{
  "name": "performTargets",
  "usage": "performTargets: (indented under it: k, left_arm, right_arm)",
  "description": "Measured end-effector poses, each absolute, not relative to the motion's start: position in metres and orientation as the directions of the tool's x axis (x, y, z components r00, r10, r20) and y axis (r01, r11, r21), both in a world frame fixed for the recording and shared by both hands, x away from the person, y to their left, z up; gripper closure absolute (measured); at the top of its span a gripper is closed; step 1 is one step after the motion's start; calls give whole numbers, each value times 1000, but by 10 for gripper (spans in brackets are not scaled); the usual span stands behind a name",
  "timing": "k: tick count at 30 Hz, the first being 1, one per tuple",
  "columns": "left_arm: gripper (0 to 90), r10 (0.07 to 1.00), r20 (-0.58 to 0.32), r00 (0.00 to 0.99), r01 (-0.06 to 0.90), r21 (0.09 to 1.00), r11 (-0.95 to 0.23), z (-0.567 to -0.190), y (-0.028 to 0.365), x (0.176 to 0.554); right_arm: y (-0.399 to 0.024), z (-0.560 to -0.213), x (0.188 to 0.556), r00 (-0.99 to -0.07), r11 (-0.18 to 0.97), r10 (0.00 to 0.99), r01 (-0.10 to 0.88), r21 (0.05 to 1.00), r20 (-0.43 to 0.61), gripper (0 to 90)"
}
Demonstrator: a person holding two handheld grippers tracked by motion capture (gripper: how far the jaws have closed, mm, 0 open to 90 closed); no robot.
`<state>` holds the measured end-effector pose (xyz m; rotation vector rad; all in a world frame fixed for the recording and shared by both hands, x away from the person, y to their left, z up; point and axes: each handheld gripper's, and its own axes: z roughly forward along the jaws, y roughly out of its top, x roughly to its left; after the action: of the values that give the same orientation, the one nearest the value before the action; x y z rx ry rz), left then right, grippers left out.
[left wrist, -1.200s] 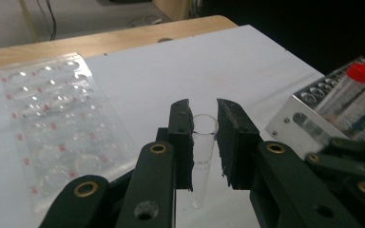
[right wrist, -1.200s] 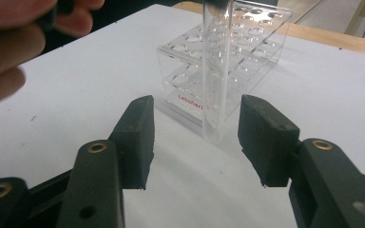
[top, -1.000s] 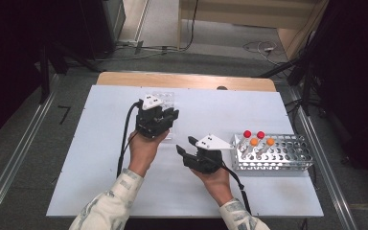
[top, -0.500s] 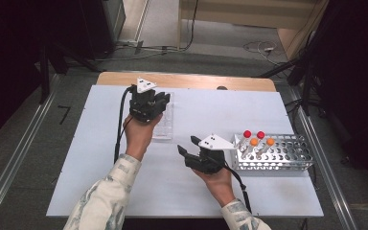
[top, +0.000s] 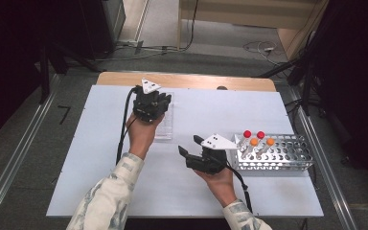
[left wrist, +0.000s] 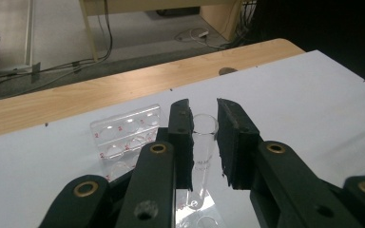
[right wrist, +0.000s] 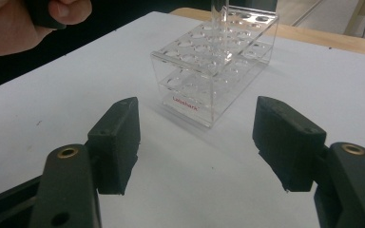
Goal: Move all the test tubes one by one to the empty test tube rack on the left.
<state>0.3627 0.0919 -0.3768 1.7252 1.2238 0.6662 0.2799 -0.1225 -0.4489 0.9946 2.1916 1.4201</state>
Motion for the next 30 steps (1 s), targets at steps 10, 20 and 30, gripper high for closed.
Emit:
performTargets:
  k: [10, 20, 30]
  left_arm:
    - [770, 936, -48, 348, 476, 870, -132, -406, 87, 364]
    - [760, 938, -49, 344, 505, 852, -140, -425, 84, 365]
    - [581, 935, -77, 347, 496, 861, -114, -419, 90, 360]
  right_arm:
    - [-124, -449, 278, -702, 244, 705, 374, 895, 102, 292]
    - [-124, -452, 277, -703, 244, 703, 381, 892, 108, 278]
    - [-128, -450, 275, -701, 250, 706, 380, 891, 101, 277]
